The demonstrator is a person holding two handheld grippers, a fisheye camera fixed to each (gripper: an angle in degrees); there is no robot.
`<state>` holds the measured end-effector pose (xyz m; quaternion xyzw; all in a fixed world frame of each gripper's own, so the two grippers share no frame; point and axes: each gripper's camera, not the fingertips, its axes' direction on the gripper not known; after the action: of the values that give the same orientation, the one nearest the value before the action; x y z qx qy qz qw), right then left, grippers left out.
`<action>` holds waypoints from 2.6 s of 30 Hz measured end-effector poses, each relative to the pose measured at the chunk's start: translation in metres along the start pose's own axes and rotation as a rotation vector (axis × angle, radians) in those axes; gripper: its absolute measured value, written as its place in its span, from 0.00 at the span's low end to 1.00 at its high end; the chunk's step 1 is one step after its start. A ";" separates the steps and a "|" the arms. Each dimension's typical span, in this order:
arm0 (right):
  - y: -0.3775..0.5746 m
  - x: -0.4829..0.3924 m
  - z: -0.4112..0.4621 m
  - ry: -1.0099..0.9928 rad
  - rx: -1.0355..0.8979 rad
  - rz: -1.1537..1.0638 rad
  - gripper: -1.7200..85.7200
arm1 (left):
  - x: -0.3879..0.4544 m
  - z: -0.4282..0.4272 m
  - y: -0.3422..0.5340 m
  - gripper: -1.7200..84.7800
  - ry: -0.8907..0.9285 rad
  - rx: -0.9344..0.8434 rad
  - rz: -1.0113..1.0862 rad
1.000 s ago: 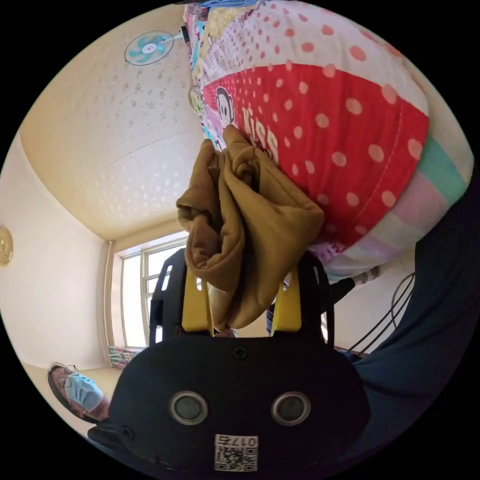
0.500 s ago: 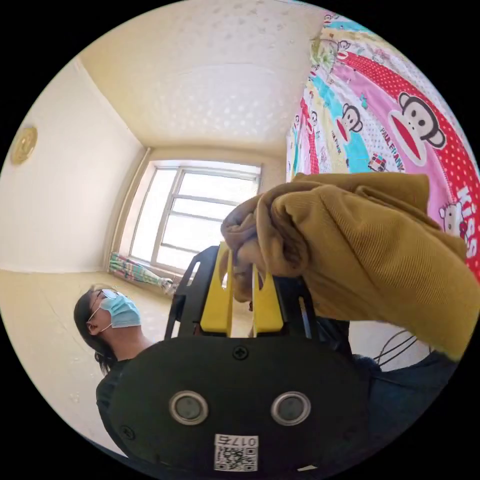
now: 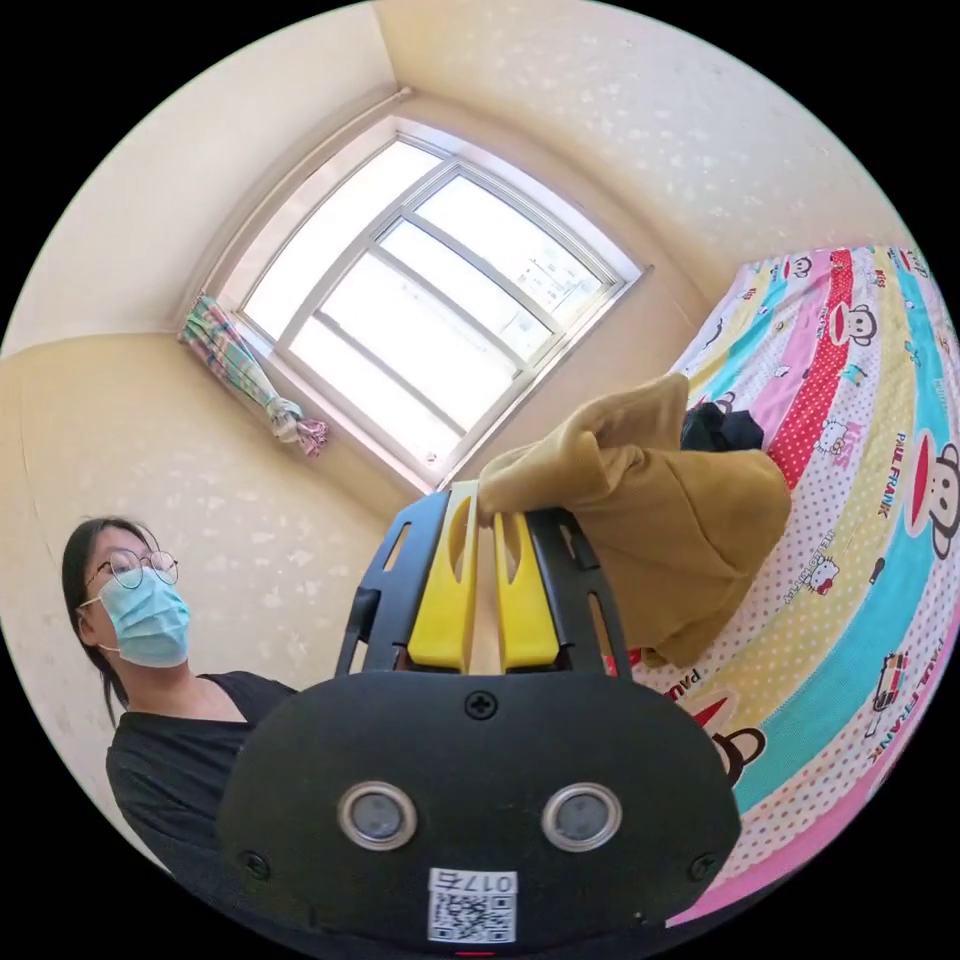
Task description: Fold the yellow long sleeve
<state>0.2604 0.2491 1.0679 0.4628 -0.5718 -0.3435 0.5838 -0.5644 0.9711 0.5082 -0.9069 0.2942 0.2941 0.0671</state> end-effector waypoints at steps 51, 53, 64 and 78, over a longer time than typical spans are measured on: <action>0.256 -0.031 -0.345 -0.070 0.801 -0.129 0.03 | 0.238 0.064 -0.207 0.01 0.716 -0.179 0.556; 0.232 -0.078 -0.356 0.028 0.806 -0.296 0.03 | 0.307 0.043 -0.223 0.01 0.680 -0.122 0.730; 0.258 0.025 -0.234 0.590 0.378 0.309 0.03 | 0.176 0.061 -0.240 0.07 0.121 -0.015 0.363; 0.276 0.141 -0.181 0.591 0.177 0.542 0.12 | 0.056 0.137 -0.147 0.09 -0.039 -0.345 0.060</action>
<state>0.4193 0.2373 1.3894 0.4226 -0.5080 0.0212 0.7503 -0.5113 1.1041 0.3568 -0.8899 0.2651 0.3595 -0.0926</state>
